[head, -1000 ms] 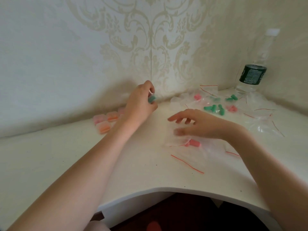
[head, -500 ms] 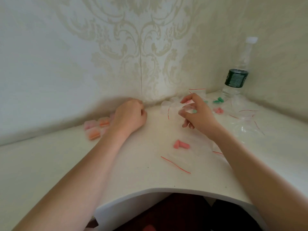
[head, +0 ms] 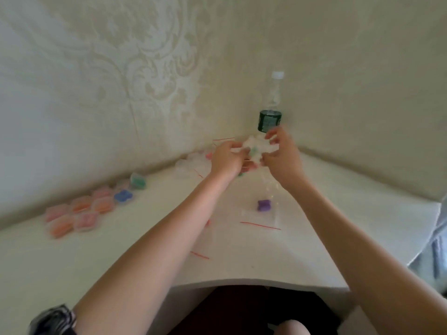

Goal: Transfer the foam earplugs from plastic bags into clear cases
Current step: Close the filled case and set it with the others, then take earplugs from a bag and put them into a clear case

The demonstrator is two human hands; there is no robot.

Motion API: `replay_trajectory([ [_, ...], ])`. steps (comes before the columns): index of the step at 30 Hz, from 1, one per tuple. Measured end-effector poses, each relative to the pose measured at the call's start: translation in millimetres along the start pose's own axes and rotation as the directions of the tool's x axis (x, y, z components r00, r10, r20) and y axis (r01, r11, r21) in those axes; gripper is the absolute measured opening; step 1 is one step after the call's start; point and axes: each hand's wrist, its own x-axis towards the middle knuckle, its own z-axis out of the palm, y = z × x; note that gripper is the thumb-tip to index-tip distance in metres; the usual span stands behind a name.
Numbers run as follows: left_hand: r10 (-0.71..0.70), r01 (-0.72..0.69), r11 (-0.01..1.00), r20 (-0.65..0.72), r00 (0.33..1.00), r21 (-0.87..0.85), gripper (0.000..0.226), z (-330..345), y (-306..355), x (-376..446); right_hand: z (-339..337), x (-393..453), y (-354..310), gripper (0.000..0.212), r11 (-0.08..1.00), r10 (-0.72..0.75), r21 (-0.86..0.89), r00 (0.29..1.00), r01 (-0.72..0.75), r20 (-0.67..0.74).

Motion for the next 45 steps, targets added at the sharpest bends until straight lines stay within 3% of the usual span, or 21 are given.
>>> replay_trajectory([
  [2, 0.098, -0.100, 0.986, 0.019, 0.995, 0.133, 0.026, 22, -1, 2, -15, 7, 22, 0.030, 0.989, -0.051, -0.146, 0.992, 0.033, -0.118],
  [3, 0.171, -0.175, 0.955, 0.042, 0.984, 0.238, 0.029, 29, -3, 1, -19, 11, 33, 0.027, 0.977, -0.039, -0.214, 0.993, 0.014, -0.112],
  [5, 0.229, -0.243, 0.890, 0.083, 0.970, 0.386, 0.030, 33, -7, 0, -16, 16, 54, 0.022, 0.896, 0.073, -0.442, 0.997, -0.050, 0.034],
  [8, 0.240, -0.256, 0.835, 0.097, 0.966, 0.487, 0.026, 20, -15, 0, -8, 14, 62, 0.034, 0.692, 0.280, -0.722, 0.925, -0.009, 0.257],
  [11, 0.336, -0.312, 0.706, 0.087, 0.938, 0.636, 0.027, -13, -20, 1, -3, 14, 54, 0.037, 0.676, 0.150, -0.736, 0.970, 0.041, 0.192],
  [14, 0.384, -0.308, 0.659, 0.046, 0.922, 0.686, 0.029, -48, -23, -4, 5, 14, 35, 0.030, 0.705, -0.028, -0.707, 0.998, 0.062, 0.059],
  [16, 0.385, -0.298, 0.645, 0.038, 0.922, 0.703, 0.029, -70, -28, -11, 17, 11, 19, 0.024, 0.749, -0.131, -0.641, 0.986, 0.169, 0.107],
  [18, 0.367, -0.288, 0.609, 0.059, 0.928, 0.739, 0.029, -90, -33, -20, 30, 5, 2, 0.018, 0.827, -0.197, -0.479, 0.950, 0.295, 0.244],
  [20, 0.328, -0.258, 0.538, 0.082, 0.941, 0.802, 0.029, -109, -37, -30, 42, -3, -16, 0.017, 0.909, -0.205, -0.248, 0.876, 0.336, 0.436],
  [23, 0.280, -0.221, 0.445, 0.100, 0.955, 0.868, 0.029, -137, -44, -47, 47, -28, -41, 0.032, 0.951, -0.219, -0.005, 0.686, 0.309, 0.694],
  [26, 0.301, -0.217, 0.409, 0.093, 0.949, 0.887, 0.030, -156, -49, -58, 49, -59, -49, 0.060, 0.917, -0.194, 0.001, 0.447, 0.398, 0.873],
  [27, 0.303, -0.216, 0.406, 0.092, 0.948, 0.888, 0.030, -159, -51, -58, 52, -67, -48, 0.063, 0.879, -0.164, -0.046, 0.392, 0.474, 0.905],
  [28, 0.299, -0.207, 0.407, 0.085, 0.950, 0.890, 0.029, -160, -51, -57, 56, -72, -44, 0.063, 0.846, -0.137, -0.097, 0.390, 0.525, 0.911],
  [30, 0.302, -0.199, 0.460, 0.058, 0.952, 0.865, 0.028, -157, -50, -55, 61, -72, -38, 0.058, 0.843, -0.126, -0.187, 0.523, 0.505, 0.843],
  [32, 0.325, -0.250, 0.595, 0.056, 0.944, 0.764, 0.023, -149, -47, -56, 61, -64, -33, 0.055, 0.883, -0.138, -0.237, 0.706, 0.405, 0.694],
  [34, 0.310, -0.293, 0.698, 0.093, 0.946, 0.653, 0.015, -139, -44, -59, 63, -59, -29, 0.048, 0.879, -0.153, -0.306, 0.824, 0.366, 0.546],
  [37, 0.280, -0.273, 0.725, 0.091, 0.956, 0.632, 0.008, -132, -50, -58, 74, -52, -22, 0.036, 0.895, -0.139, -0.319, 0.874, 0.312, 0.465],
  [41, 0.223, -0.130, 0.788, -0.082, 0.971, 0.602, 0.023, -132, -51, -56, 92, -43, -23, 0.017, 0.963, -0.121, -0.168, 0.896, 0.210, 0.426],
  [43, 0.123, -0.040, 0.863, -0.132, 0.984, 0.503, 0.031, -132, -47, -54, 100, -42, -34, 0.011, 0.986, -0.155, -0.018, 0.937, 0.169, 0.314],
  [45, 0.029, 0.005, 0.967, -0.133, 0.991, 0.254, 0.028, -134, -42, -51, 107, -46, -50, 0.009, 0.969, -0.182, 0.203, 0.963, 0.141, 0.201],
])
